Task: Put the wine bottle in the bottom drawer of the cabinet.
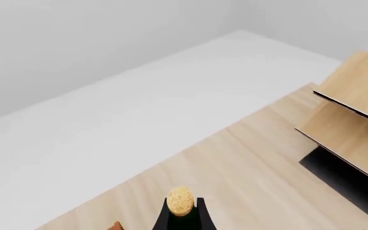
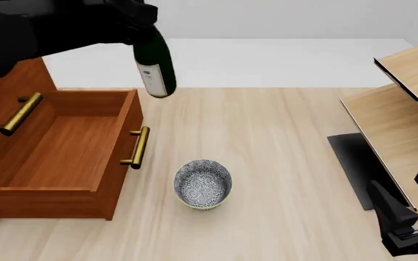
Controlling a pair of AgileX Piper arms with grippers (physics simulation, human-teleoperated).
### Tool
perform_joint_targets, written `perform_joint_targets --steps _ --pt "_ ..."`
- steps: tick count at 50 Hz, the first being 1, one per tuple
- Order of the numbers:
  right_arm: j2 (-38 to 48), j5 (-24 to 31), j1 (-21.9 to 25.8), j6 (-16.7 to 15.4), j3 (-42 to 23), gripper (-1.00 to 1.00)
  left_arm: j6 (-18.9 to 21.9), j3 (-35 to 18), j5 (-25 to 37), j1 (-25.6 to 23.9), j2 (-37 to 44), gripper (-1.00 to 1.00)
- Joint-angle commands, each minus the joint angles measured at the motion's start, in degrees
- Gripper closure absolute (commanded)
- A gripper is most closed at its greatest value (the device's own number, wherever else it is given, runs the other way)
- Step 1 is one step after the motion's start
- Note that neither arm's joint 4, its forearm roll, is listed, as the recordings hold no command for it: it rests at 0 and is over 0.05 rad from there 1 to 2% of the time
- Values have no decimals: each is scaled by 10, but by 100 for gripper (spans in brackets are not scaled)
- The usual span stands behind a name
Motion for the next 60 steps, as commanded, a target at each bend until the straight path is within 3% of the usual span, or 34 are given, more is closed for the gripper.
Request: perform_joint_targets --steps 1,7,9,20,32,34,38,42,44,45,60 --pt "14 -14 2 0 0 -100 9 18 45 25 -90 100" --pt "16 -19 1 0 0 -100 4 14 75 42 -112 100" --pt "20 -22 4 1 0 -100 -17 3 92 53 -121 100" --pt "21 -25 8 3 0 -100 -2 -6 161 72 -177 100" --pt "14 -17 13 5 0 -100 -29 -26 236 95 -190 100" --pt "8 -13 14 7 0 -100 -6 -21 241 106 -195 100" --pt "16 -20 14 6 0 -100 -1 -15 260 119 -195 100" --pt "11 -15 16 7 0 -100 -24 -29 291 125 -190 100" --pt "9 -13 14 7 0 -100 5 -28 293 131 -199 100" --pt "5 -10 11 8 0 -100 -15 -37 305 138 -192 100" --pt "10 -14 16 7 0 -100 10 -113 408 153 -177 100"
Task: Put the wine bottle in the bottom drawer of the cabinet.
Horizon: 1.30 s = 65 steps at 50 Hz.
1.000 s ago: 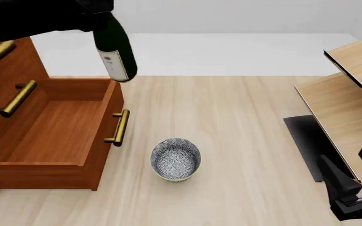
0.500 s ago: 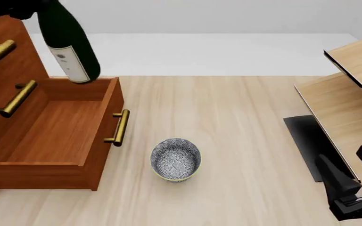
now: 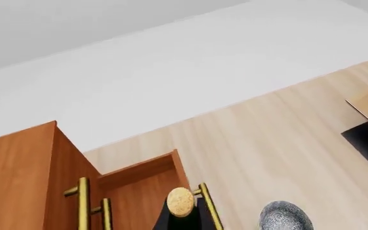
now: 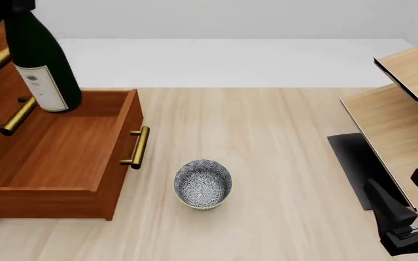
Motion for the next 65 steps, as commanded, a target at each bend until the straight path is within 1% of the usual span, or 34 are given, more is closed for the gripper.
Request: perform_joint_targets --steps 1,2,4,5,8,9,10,11,13,15,17,18,19,20,21,22,24,25,27,31,33,34,36,38,39,41,43,44,53,54,55,62,64,65 --pt "-2 2 2 2 0 -100 7 -61 79 22 11 100" --pt "-2 2 2 1 0 -100 22 -64 80 21 11 100" --pt "-2 1 2 2 0 -100 7 -79 93 30 21 100" --pt "-2 2 2 2 0 -100 19 -83 95 33 20 100" --pt "-2 2 3 2 0 -100 22 -87 107 41 25 100" --pt "0 -1 4 2 0 -100 36 -82 106 40 23 100" --pt "1 -1 4 2 0 -100 29 -82 106 36 22 100" --pt "1 -1 5 1 0 -100 10 -87 112 40 29 100" --pt "1 0 5 2 0 -100 32 -74 106 49 28 100" --pt "-1 1 5 1 0 -100 26 -64 109 54 33 100" --pt "-4 4 3 2 0 -100 35 -51 100 63 32 100" --pt "-2 2 3 1 0 -100 33 -47 99 61 32 100" --pt "-2 2 3 2 0 -100 18 -52 101 65 39 100" --pt "-1 1 3 1 0 -100 34 -48 98 69 38 100" --pt "0 0 3 1 0 -100 29 -47 97 67 38 100" --pt "0 0 3 2 0 -100 10 -51 101 64 43 100" --pt "2 -1 4 2 0 -100 33 -35 95 66 38 100" --pt "3 -2 4 2 0 -100 8 -41 97 64 43 100" --pt "1 0 3 1 0 -100 26 -30 90 69 41 100" --pt "2 -1 5 1 0 -100 9 -29 89 66 46 100" --pt "2 0 5 1 0 -100 15 -23 89 62 45 100" --pt "1 1 5 1 0 -100 9 -25 87 66 48 100" --pt "1 2 5 0 0 -100 21 -20 82 64 48 100" --pt "-2 4 5 0 0 -100 7 -22 81 63 50 100" --pt "-1 4 5 0 0 -100 14 -13 74 63 49 100" --pt "-2 5 5 0 0 -100 6 -7 69 63 49 100" --pt "-4 7 4 -1 0 -100 8 2 62 64 47 100" --pt "-5 8 4 -1 0 -100 1 3 60 62 48 100" --pt "-5 7 2 -1 0 -100 -2 26 38 69 57 100" --pt "-5 8 2 -1 0 -100 3 30 36 70 57 100" --pt "-3 7 3 -2 0 -100 -3 33 34 69 57 100" --pt "-6 8 1 -4 0 -100 9 66 10 69 55 100" --pt "-5 8 1 -3 0 -100 2 70 6 69 58 100" --pt "-7 9 1 -4 0 -100 5 74 1 70 58 100"
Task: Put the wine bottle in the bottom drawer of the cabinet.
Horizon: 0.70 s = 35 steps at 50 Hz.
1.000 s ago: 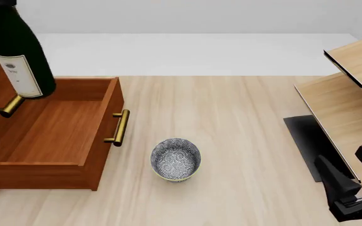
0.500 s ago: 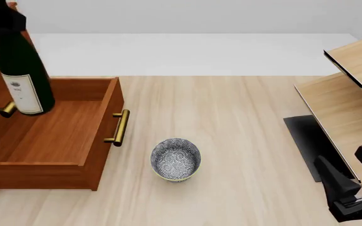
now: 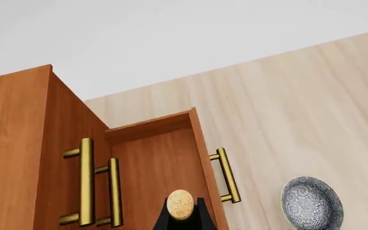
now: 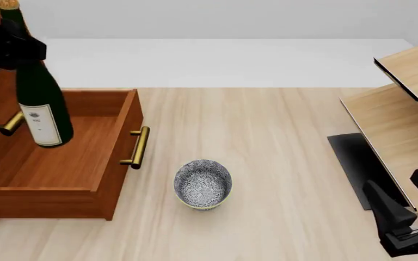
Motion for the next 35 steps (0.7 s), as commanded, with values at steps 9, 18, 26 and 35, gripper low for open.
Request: perform_joint_targets --steps 9,18,26,35 --pt "2 0 1 -2 0 -100 10 63 -58 4 5 100" --pt "-5 9 2 -2 0 -100 10 75 -71 7 9 100" --pt "-2 7 3 -3 0 -100 12 98 -87 9 9 100" --pt "7 -1 3 -3 0 -100 6 102 -90 6 8 100"
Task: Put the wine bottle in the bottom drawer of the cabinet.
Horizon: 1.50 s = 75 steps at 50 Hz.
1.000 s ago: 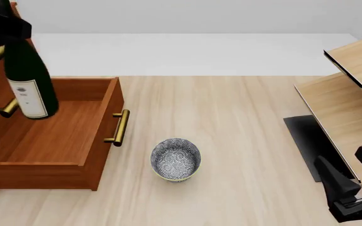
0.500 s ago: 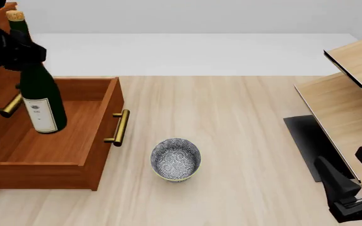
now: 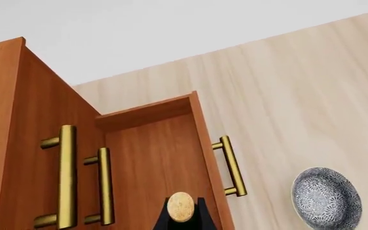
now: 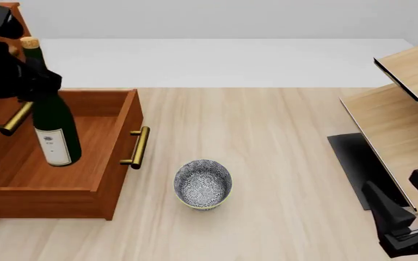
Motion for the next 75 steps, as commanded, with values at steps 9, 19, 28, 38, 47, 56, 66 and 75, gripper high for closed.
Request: perform_joint_targets --steps 9,19,28,38,47,56,66,75 --pt "2 -1 1 0 0 -100 14 13 -17 5 -15 100" --pt "5 -2 4 -1 0 -100 -9 18 -21 1 -7 100" --pt "6 -2 4 -1 0 -100 -41 39 -28 -27 -3 100" --pt "5 -2 5 0 0 -100 -57 49 -37 -34 9 100" --pt "9 -5 5 0 0 -100 -66 59 -41 -35 15 100" --pt "12 -7 5 -1 0 -100 -76 63 -41 -37 25 100" --pt "16 -10 6 -1 0 -100 -109 57 -47 -47 43 100" --pt "19 -12 7 -1 0 -100 -119 56 -60 -45 68 100"
